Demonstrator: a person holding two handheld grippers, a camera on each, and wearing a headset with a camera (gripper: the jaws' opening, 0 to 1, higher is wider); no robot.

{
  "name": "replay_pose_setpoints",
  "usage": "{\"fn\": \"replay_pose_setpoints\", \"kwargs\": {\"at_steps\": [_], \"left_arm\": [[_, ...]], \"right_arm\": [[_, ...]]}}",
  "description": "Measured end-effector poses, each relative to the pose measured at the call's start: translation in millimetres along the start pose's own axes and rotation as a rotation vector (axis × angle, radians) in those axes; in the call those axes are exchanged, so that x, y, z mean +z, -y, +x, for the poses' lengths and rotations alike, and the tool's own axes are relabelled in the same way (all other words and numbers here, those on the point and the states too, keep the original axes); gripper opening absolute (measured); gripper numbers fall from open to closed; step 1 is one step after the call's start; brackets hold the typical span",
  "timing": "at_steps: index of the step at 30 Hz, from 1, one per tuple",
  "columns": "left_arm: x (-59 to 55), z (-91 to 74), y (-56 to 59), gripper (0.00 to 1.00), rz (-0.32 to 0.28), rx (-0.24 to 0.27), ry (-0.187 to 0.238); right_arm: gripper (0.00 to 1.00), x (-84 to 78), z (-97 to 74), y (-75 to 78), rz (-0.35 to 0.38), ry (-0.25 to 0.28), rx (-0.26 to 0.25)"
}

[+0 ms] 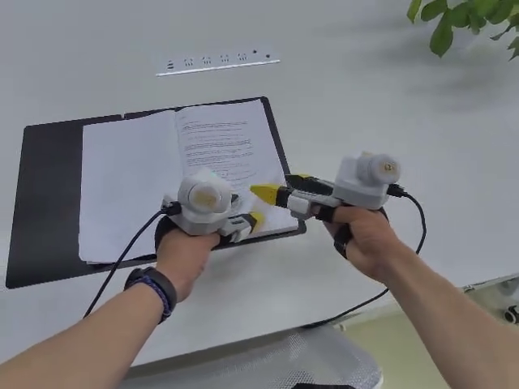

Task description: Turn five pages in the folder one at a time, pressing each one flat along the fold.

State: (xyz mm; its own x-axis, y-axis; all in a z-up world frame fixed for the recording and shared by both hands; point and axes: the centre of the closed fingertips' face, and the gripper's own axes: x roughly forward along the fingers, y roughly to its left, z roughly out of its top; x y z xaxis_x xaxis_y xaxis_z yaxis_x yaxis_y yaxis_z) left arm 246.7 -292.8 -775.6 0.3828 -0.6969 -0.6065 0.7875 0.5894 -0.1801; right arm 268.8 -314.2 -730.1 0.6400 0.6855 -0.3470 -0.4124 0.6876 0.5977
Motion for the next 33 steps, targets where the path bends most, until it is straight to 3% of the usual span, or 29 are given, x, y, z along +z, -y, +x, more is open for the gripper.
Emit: {"fn": "replay_pose_setpoints", "kwargs": {"at_steps": [3, 8, 10, 18, 24, 30, 33], "left_arm": [[0.4, -3.5, 1.4, 0.42, -0.047, -0.010, 0.009], [-3.5, -11.8, 5.3, 0.50, -0.048, -0.015, -0.004], [-1.2, -17.0, 6.4, 0.52, -0.097, -0.015, 0.013], [2.6, -33.4, 14.6, 0.57, -0.086, -0.002, 0.038], [9.9, -53.4, 7.1, 0.59, -0.083, 0.029, 0.066], [8.8, -74.1, -5.8, 0.60, -0.078, 0.070, 0.085], [5.0, -83.1, -10.9, 0.60, -0.079, 0.089, 0.072]], "right_arm": [[0.60, -4.8, 4.9, -2.8, 0.006, -0.008, 0.012], [0.53, -13.2, 1.1, -3.7, 0.026, -0.008, 0.010], [0.51, -14.8, -2.5, -4.5, 0.030, -0.003, 0.008], [0.31, -10.1, -10.5, -3.1, 0.069, 0.041, -0.012], [0.17, 1.4, -11.0, -6.2, 0.064, 0.079, -0.013], [0.06, 6.0, -8.9, -13.7, 0.054, 0.085, -0.004], [0.00, 13.0, -8.7, -16.8, 0.091, 0.125, 0.008]]}}
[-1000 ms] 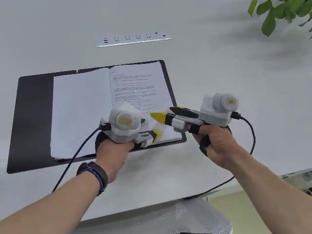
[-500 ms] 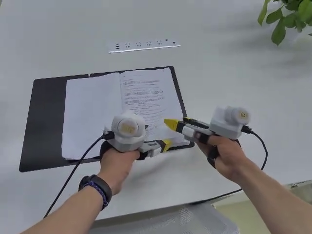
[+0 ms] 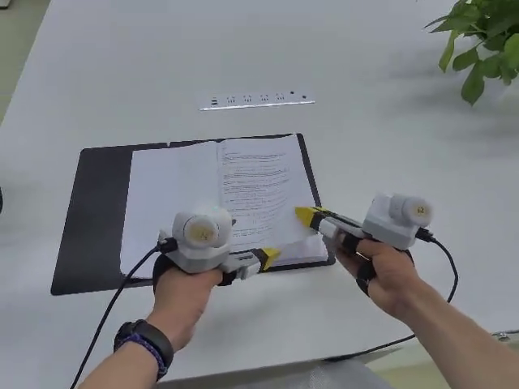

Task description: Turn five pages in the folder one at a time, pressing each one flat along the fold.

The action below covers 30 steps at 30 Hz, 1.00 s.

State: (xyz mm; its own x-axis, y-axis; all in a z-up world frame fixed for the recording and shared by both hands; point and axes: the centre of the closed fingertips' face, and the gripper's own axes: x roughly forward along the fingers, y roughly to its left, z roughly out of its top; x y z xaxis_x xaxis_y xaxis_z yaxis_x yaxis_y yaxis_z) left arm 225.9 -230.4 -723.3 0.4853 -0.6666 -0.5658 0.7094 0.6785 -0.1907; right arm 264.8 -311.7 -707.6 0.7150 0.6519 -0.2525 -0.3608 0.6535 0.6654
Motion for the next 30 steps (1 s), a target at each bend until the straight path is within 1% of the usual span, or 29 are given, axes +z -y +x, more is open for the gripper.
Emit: {"fn": "replay_pose_setpoints", "kwargs": {"at_steps": [1, 3, 5, 8, 13, 19, 22, 24, 30], "left_arm": [[0.7, -4.1, -2.2, 0.60, -0.011, 0.007, 0.008], [1.9, -10.1, -4.4, 0.61, -0.019, 0.014, 0.017], [2.9, -15.0, -7.4, 0.61, -0.017, 0.020, 0.022], [6.3, -26.4, -15.1, 0.62, -0.022, 0.040, 0.039], [8.7, -40.6, -22.8, 0.62, -0.023, 0.057, 0.065], [6.9, -56.4, -32.8, 0.63, -0.032, 0.080, 0.086], [6.2, -63.6, -36.7, 0.63, -0.034, 0.090, 0.092], [3.9, -68.9, -39.9, 0.63, -0.027, 0.100, 0.090], [-2.8, -88.7, -48.1, 0.65, -0.037, 0.118, 0.099]], "right_arm": [[0.00, 1.8, 0.4, -2.3, 0.013, 0.011, 0.007], [0.00, 2.5, 0.6, -6.4, 0.005, 0.010, 0.015], [0.00, 2.1, 1.8, -9.7, 0.005, 0.007, 0.019], [0.00, 1.5, 4.3, -15.6, 0.003, 0.006, 0.026], [0.00, 2.2, 8.7, -24.3, -0.001, 0.007, 0.036], [0.00, 2.2, 14.8, -36.1, -0.013, 0.000, 0.053], [0.00, 3.0, 18.9, -44.8, -0.016, 0.001, 0.059], [0.00, 3.0, 22.1, -49.6, -0.014, 0.002, 0.065], [0.00, -2.4, 37.2, -66.8, -0.025, -0.012, 0.093]]}}
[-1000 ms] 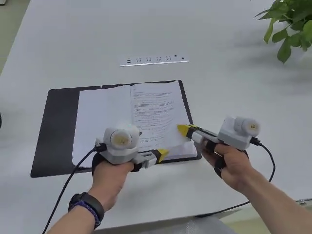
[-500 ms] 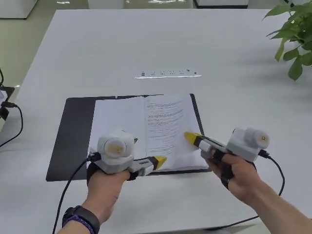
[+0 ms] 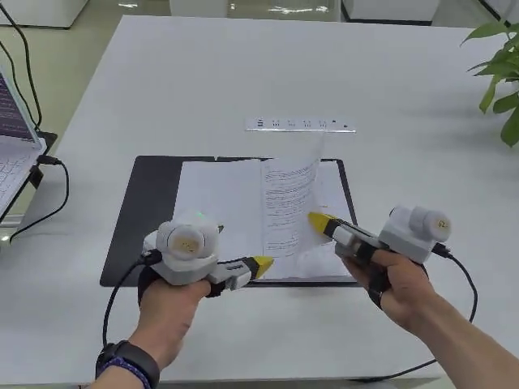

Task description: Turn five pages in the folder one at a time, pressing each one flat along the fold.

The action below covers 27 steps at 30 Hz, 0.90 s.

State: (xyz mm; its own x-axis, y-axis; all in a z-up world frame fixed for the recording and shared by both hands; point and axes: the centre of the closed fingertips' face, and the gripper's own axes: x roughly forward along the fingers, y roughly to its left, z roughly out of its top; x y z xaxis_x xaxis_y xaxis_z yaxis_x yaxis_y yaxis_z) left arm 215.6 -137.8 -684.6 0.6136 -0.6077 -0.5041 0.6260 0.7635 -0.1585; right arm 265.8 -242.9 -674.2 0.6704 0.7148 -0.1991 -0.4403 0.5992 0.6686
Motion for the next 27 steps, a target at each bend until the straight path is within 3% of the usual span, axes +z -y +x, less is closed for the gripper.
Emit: {"fn": "replay_pose_setpoints", "kwargs": {"at_steps": [5, 16, 21, 27], "left_arm": [[-5.2, -16.2, -17.9, 0.65, 0.017, 0.032, 0.003], [-28.8, -60.2, -63.2, 0.66, -0.001, 0.090, -0.008], [-29.1, -78.5, -81.0, 0.66, -0.036, 0.123, 0.014], [-31.2, -92.6, -92.9, 0.66, -0.038, 0.135, 0.024]], "right_arm": [[0.00, -6.3, 14.5, -16.5, -0.012, -0.015, 0.021], [0.00, -24.2, 45.4, -43.9, -0.030, -0.056, 0.061], [0.00, -33.7, 56.9, -56.1, -0.032, -0.077, 0.079], [0.00, -42.6, 66.8, -65.4, -0.040, -0.101, 0.088]]}}
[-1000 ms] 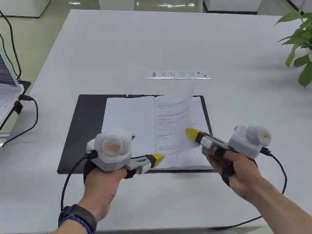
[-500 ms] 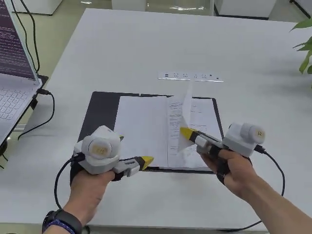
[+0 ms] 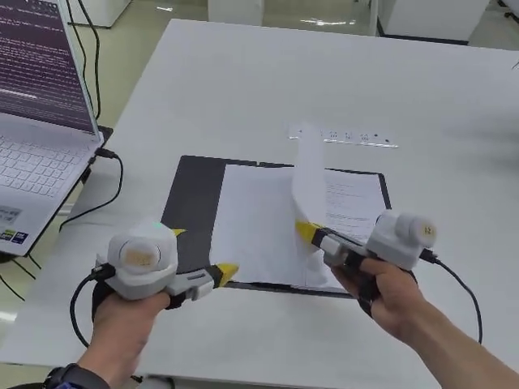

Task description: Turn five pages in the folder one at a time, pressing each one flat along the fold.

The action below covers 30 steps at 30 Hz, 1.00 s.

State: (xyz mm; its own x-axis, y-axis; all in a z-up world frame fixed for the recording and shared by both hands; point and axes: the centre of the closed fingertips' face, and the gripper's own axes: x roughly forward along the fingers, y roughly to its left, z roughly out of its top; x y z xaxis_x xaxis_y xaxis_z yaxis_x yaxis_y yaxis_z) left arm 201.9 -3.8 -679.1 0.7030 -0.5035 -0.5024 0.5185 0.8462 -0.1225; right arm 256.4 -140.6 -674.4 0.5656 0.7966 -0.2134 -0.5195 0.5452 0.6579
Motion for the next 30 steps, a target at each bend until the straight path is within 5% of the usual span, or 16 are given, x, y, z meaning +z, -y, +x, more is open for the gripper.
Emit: {"fn": "replay_pose_setpoints", "kwargs": {"at_steps": [30], "left_arm": [[-11.3, -27.4, -34.2, 0.67, -0.033, 0.006, 0.015]], "right_arm": [[0.00, -48.3, 55.6, -24.4, 0.013, -0.123, 0.039]]}}
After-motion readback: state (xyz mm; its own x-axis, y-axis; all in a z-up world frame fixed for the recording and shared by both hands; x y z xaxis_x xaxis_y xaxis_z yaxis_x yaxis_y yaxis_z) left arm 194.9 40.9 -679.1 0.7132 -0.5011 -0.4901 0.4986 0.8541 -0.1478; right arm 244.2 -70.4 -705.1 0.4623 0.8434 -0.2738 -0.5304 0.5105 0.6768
